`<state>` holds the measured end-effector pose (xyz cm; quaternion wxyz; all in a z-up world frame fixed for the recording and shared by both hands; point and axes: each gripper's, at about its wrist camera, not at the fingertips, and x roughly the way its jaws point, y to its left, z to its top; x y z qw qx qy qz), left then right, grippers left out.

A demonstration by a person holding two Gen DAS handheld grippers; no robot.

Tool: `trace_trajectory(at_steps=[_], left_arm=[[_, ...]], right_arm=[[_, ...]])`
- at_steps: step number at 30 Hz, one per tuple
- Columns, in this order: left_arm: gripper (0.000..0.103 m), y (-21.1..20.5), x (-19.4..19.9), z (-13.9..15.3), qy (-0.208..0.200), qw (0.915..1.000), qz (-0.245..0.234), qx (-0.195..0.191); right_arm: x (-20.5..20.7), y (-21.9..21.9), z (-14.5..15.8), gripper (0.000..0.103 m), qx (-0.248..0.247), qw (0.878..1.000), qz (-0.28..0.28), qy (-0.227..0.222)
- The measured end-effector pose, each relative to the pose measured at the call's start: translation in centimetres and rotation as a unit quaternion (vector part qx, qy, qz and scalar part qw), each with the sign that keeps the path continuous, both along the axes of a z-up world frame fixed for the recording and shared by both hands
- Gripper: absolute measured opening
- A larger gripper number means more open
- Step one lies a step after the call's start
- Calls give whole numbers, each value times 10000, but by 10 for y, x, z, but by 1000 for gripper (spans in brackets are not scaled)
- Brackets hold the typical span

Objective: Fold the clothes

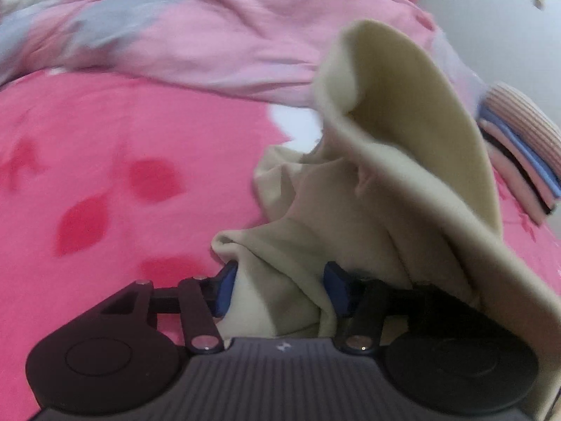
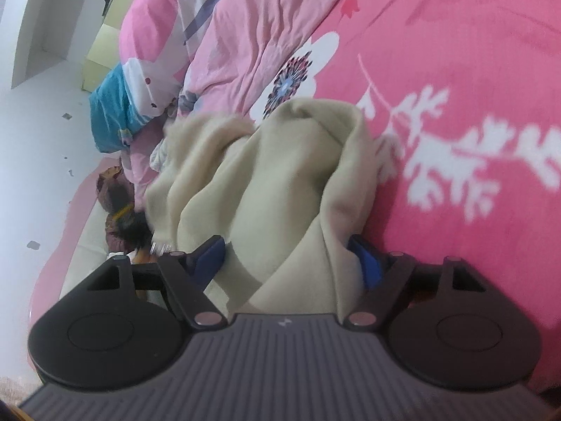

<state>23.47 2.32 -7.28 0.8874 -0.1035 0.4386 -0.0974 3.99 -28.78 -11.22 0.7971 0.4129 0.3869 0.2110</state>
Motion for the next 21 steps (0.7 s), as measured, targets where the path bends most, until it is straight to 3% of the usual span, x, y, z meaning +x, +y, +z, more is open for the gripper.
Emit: trace_trajectory(at_steps=[5,11,21], left_arm=[[50,-34,42,-1,-71,9967,-779,-200],[50,-72,80,-3,-85,9866,-1599,-323],[51,-142,84,9,-423,9503,-3058,400]], right_arm=[[-11,18,-1,78,125,9998,150,25],[-4,46,-2,79,260,9984,484,90],[43,121,-5,86,475,9931,1036,270]])
